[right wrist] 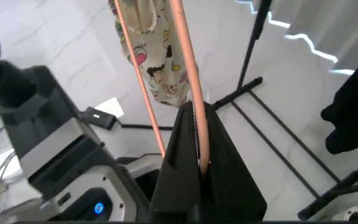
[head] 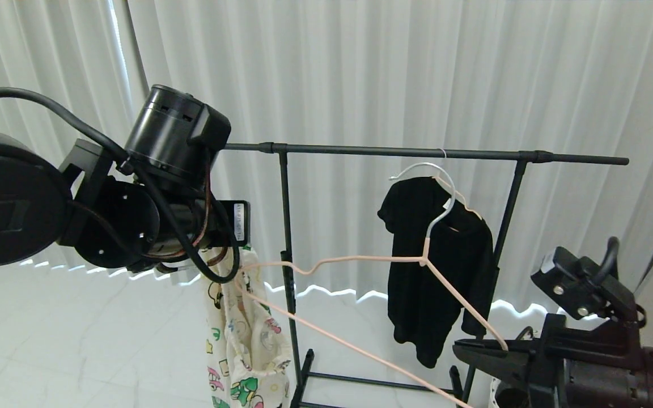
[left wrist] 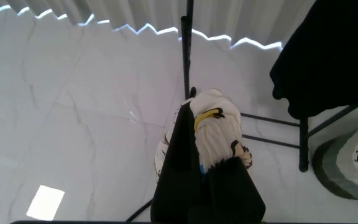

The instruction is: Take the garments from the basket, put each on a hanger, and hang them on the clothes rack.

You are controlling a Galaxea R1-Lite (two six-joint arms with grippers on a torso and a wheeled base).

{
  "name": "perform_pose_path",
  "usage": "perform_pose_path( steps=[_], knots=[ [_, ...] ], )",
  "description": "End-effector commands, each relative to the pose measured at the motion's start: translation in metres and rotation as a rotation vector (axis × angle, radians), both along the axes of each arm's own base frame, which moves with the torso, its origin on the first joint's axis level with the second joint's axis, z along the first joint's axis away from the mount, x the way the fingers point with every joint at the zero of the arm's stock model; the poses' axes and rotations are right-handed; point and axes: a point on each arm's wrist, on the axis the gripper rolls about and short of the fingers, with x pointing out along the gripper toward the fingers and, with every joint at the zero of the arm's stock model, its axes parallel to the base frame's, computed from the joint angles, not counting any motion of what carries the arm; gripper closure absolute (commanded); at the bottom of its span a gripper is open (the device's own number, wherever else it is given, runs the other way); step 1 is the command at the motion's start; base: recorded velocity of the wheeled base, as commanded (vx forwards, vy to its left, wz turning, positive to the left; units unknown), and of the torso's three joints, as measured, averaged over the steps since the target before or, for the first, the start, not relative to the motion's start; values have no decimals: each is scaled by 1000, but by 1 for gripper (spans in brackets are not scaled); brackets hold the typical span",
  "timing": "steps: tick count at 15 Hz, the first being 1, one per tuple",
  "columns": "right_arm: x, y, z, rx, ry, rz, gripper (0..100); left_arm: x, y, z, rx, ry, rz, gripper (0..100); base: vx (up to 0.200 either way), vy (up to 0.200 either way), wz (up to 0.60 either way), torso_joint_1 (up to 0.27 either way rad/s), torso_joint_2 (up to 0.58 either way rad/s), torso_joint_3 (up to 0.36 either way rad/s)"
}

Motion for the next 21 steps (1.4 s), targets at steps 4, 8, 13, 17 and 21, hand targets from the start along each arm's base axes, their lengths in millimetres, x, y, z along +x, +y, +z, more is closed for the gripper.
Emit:
perform_pose_path(
  steps=[4,8,13,17,21],
  knots=[
    [25,28,-2,4,-3,-100,100,3,-2,-3,4,7,3,100,0,0,0,0,0,0],
    [25,42,2,25,-9,-68,100,8,-6,-5,-18,1,41,100,0,0,0,0,0,0],
    [30,56,-6,-1,8,-52,100,3,-13,-3,-16,-7,21,100,0,0,0,0,0,0],
    [40,81,-16,-31,24,-48,100,-15,-32,14,-72,-57,-60,100,0,0,0,0,0,0],
    [36,109,-17,2,38,-62,100,-29,-51,17,-121,-60,-125,100,0,0,0,0,0,0]
  ],
)
